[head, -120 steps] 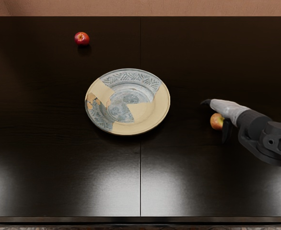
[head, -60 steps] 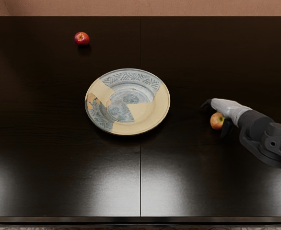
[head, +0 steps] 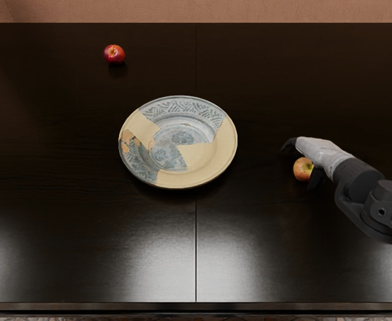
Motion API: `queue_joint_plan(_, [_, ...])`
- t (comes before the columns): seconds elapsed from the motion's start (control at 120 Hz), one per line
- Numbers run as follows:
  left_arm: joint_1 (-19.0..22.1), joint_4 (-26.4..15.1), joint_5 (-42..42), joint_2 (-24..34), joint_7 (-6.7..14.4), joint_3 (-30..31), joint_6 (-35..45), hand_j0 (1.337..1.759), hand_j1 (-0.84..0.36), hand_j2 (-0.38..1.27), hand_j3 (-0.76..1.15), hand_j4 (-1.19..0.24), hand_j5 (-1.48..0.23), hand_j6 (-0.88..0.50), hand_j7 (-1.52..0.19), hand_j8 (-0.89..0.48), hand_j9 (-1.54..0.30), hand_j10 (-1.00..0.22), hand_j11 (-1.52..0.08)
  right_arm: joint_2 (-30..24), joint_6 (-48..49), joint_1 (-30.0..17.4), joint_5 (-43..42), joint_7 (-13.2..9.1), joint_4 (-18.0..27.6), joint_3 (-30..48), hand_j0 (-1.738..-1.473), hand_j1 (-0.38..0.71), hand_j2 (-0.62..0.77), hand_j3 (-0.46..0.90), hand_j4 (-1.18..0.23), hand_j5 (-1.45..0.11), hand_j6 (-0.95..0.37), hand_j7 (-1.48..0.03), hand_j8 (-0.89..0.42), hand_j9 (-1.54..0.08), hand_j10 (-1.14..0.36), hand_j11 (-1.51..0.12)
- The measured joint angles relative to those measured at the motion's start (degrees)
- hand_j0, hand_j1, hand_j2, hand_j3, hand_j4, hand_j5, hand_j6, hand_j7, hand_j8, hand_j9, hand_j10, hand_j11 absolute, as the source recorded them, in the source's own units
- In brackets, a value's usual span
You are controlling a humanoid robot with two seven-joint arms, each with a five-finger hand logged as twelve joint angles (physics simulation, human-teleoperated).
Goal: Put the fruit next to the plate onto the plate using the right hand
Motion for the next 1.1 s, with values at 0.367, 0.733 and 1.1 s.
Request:
queue_joint_plan(0.367, [0.00, 0.01, -0.01, 0.00, 0.00, 0.00, 0.00, 1.658, 0.34, 0.00, 0.00, -0.01, -0.01, -0.01, -0.01, -0.01, -0.01, -0.01, -0.01, -0.04, -0.18, -1.20, -0.34, 0.00, 0.00, 0.03, -1.658, 0.14, -0.08, 0.00, -0.41, -0.53, -0.41, -0.53, -0.41, -0.53, -0.41, -0.53])
queue_joint_plan(0.733, [0.00, 0.02, -0.01, 0.00, 0.00, 0.00, 0.00, 1.658, 0.34, 0.00, 0.00, -0.01, -0.01, -0.01, -0.01, -0.01, -0.01, -0.01, -0.01, -0.07, -0.56, -1.79, -0.41, -0.02, -0.02, 0.18, -1.655, 0.25, -0.07, 0.00, -0.55, -0.69, -0.47, -0.70, -0.33, -0.71, -0.48, -0.71])
queue_joint_plan(1.1, [0.00, 0.01, -0.01, 0.00, 0.00, 0.00, 0.00, 1.658, 0.34, 0.00, 0.00, -0.01, -0.01, -0.01, -0.01, -0.01, -0.01, -0.01, -0.01, 0.00, -0.51, -1.23, -0.03, -0.04, -0.12, 1.46, -1.652, 0.21, 0.04, 0.00, -0.61, -0.81, -0.52, -0.80, -0.37, -0.82, -0.51, -0.83])
